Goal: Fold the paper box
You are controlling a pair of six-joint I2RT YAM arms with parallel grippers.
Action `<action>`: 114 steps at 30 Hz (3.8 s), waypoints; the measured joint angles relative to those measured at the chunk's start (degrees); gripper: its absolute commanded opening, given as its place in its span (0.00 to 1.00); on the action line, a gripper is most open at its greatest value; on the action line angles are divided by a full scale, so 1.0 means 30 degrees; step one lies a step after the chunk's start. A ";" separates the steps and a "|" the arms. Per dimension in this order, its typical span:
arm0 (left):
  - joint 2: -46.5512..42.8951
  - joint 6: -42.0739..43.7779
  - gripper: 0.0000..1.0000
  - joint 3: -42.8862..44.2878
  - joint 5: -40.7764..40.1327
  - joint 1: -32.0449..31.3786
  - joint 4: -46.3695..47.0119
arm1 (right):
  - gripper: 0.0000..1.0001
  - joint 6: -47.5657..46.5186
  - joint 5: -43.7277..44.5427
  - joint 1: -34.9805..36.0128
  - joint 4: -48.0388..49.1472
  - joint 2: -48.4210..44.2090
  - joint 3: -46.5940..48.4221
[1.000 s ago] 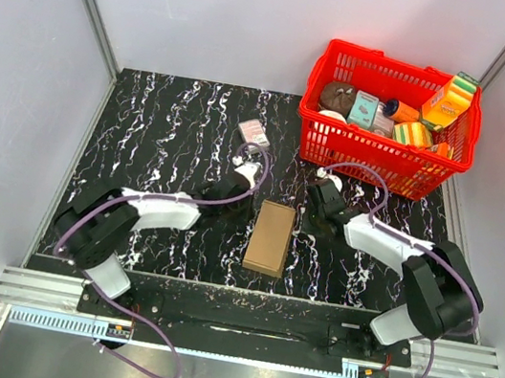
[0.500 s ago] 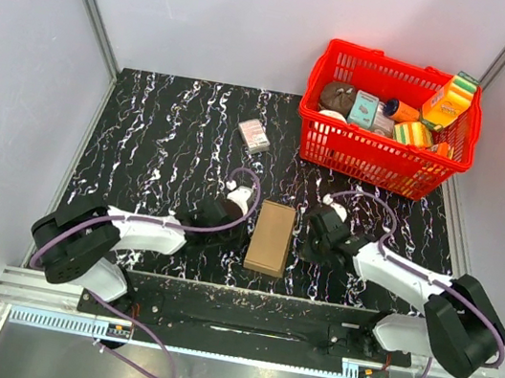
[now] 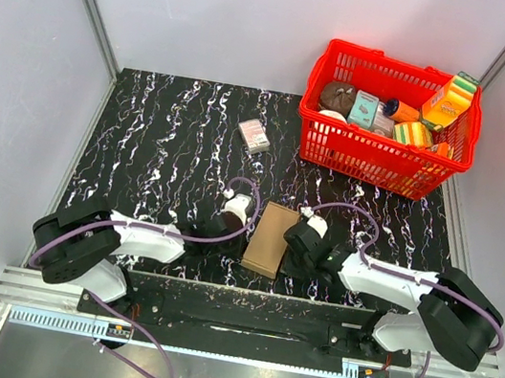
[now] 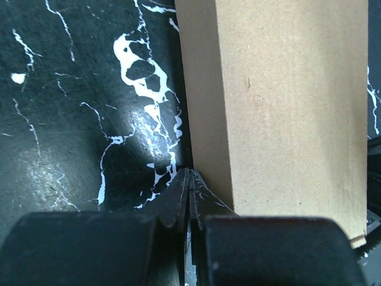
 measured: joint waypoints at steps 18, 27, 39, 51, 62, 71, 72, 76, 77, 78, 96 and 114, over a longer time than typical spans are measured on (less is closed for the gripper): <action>0.0131 -0.0976 0.19 0.0015 -0.2994 -0.1523 -0.0117 | 0.30 0.0852 0.1559 0.0641 -0.1304 -0.0022 0.0546; -0.6237 -0.1625 0.71 0.0000 -0.5056 -0.1639 -0.5676 | 0.70 0.1217 0.4051 0.0729 -0.6018 -0.3956 0.0969; -1.3996 -0.1224 0.70 -0.1661 -0.6688 -0.1333 -0.8480 | 0.67 0.1945 0.7184 0.0379 -1.0163 -0.7861 0.1690; -0.6120 0.2033 0.00 -0.0109 -0.3053 0.5078 -0.4320 | 0.00 -0.4714 0.2215 -0.7715 -0.5515 -0.3031 0.2273; 0.0925 0.3490 0.00 0.3694 0.1348 0.5537 -0.0525 | 0.00 -0.7308 -0.0670 -0.7956 -0.0328 0.4940 0.5034; 0.2761 0.3614 0.00 0.3818 0.2688 0.5537 0.0248 | 0.00 -0.7592 -0.1931 -0.7963 0.1887 0.5974 0.5253; 0.2900 0.3606 0.00 0.3818 0.2827 0.5537 0.0306 | 0.00 -0.7584 -0.2062 -0.7963 0.1996 0.6011 0.5253; 0.3606 0.3606 0.00 0.3978 0.3337 0.5530 0.0714 | 0.00 -0.7584 -0.2579 -0.7963 0.2339 0.6149 0.5253; 0.3723 0.3606 0.00 0.4087 0.3432 0.5530 0.0772 | 0.00 -0.7584 -0.2696 -0.7963 0.2375 0.6156 0.5253; 0.4022 0.3606 0.00 0.4182 0.3504 0.5537 0.0860 | 0.00 -0.7584 -0.2820 -0.7963 0.2382 0.6171 0.5253; 0.4983 0.3534 0.00 0.4575 0.4721 0.5566 0.1989 | 0.00 -0.7213 -0.4575 -0.8014 0.2805 0.6382 0.5173; 0.1086 0.3490 0.44 0.3439 0.1421 0.5530 -0.0874 | 0.55 -0.7533 0.0095 -0.8080 -0.0860 0.3410 0.4976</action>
